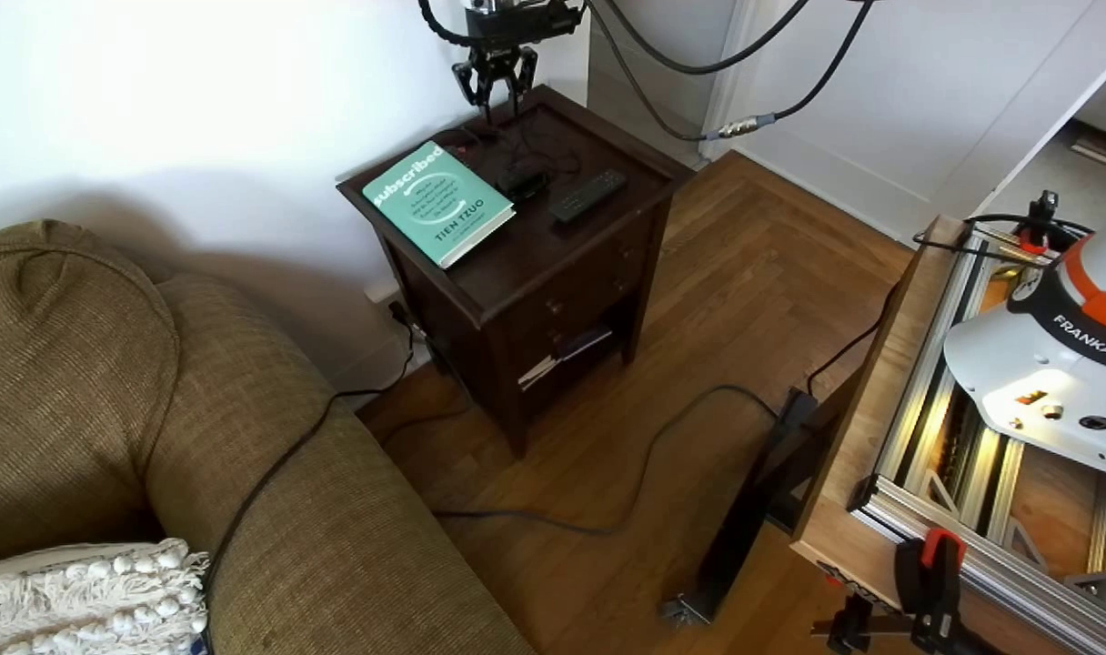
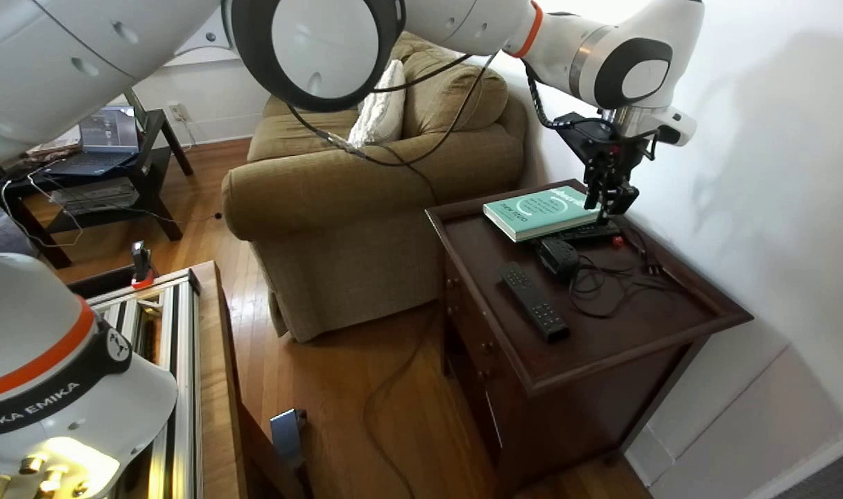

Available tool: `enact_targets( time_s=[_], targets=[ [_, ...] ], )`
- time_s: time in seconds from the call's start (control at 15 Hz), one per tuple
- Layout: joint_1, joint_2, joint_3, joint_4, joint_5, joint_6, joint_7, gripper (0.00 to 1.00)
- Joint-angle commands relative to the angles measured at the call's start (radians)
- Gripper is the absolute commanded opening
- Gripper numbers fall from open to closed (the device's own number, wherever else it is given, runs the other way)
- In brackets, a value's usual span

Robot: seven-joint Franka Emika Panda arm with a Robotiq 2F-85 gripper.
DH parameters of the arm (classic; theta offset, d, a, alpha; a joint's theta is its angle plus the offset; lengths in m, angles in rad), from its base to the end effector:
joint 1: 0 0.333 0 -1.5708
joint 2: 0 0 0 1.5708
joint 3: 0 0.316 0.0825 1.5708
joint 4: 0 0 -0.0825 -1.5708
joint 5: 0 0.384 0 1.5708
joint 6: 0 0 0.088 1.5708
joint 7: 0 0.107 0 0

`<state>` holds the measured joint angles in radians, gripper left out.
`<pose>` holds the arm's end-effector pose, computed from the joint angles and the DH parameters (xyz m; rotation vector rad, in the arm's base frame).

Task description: Move the black device closer to the book

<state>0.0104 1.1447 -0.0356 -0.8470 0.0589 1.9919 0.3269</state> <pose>0.7941 -0.0041 0.2001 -3.0713 0.5514 0.0041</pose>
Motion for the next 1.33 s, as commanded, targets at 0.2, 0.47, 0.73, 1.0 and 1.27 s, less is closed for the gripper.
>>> enact_targets(
  time_s=[0.2,0.47,0.73,1.0,1.27],
  targets=[
    [-0.018,-0.209,0.046,-0.234,0.012,-0.032,-0.134,1.00],
    [-0.037,-0.352,0.064,-0.400,0.005,-0.026,-0.323,1.00],
    [-0.073,-0.496,0.073,-0.569,0.007,-0.027,-0.492,1.00],
    [-0.101,-0.637,0.062,-0.749,0.015,0.007,-0.559,1.00],
    [-0.122,-0.773,0.060,-0.935,0.056,0.084,-0.565,1.00]
  ],
)
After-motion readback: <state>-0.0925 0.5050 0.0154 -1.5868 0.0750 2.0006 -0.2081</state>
